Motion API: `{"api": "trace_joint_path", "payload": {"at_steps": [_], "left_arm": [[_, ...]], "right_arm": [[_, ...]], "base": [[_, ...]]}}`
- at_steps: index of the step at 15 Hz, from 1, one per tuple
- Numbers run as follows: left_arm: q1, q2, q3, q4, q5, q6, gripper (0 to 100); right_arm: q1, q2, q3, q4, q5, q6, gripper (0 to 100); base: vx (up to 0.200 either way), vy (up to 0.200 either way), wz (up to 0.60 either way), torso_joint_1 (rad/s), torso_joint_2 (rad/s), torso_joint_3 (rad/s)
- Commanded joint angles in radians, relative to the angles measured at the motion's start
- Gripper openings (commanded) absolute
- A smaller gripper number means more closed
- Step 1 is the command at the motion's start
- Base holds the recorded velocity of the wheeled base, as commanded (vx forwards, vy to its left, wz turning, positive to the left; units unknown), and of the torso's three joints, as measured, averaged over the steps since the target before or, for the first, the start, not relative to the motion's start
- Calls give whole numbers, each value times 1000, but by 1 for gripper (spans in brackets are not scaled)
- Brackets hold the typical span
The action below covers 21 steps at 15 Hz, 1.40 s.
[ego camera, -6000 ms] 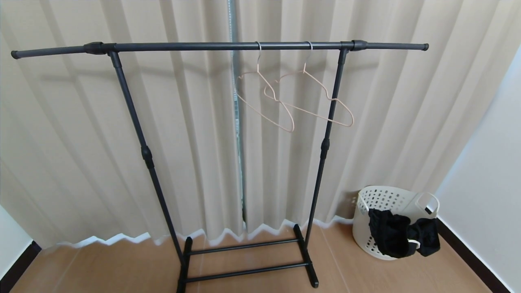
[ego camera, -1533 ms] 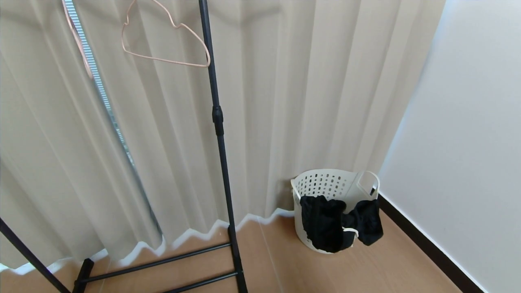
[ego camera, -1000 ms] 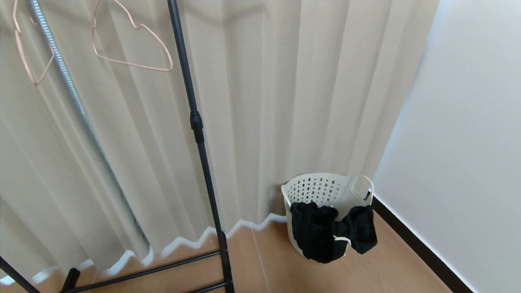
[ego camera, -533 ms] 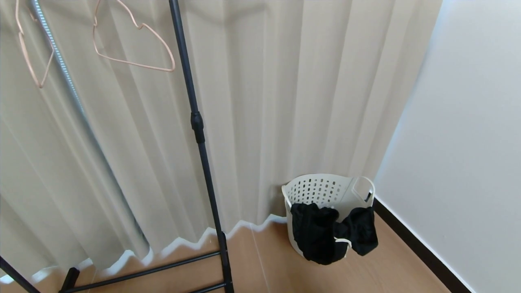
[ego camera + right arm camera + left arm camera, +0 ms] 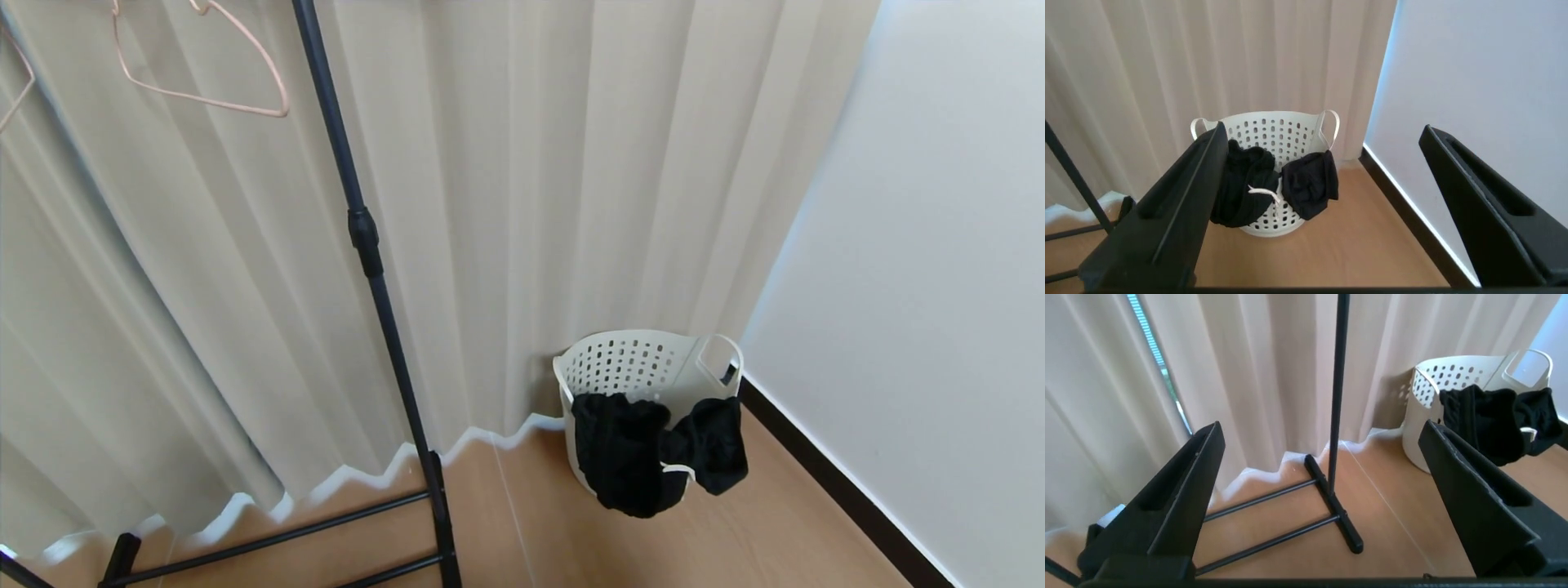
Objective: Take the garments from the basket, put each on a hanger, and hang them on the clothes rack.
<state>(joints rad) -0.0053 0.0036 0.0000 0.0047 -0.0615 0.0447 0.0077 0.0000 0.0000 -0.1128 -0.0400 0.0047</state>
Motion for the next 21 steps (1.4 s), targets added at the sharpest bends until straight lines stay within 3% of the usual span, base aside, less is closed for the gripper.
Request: {"api": "trace_joint_path", "payload": {"at_steps": [1,21], "left_arm": [[1,1,0,0,0,0,100],[-1,1,0,0,0,-2,100]], "right_arm": [[0,0,0,-1,0,0,100],[0,0,0,-2,-3,5,100]], "base": [[0,0,0,2,12,-188],[0,0,0,3,3,-200]]}}
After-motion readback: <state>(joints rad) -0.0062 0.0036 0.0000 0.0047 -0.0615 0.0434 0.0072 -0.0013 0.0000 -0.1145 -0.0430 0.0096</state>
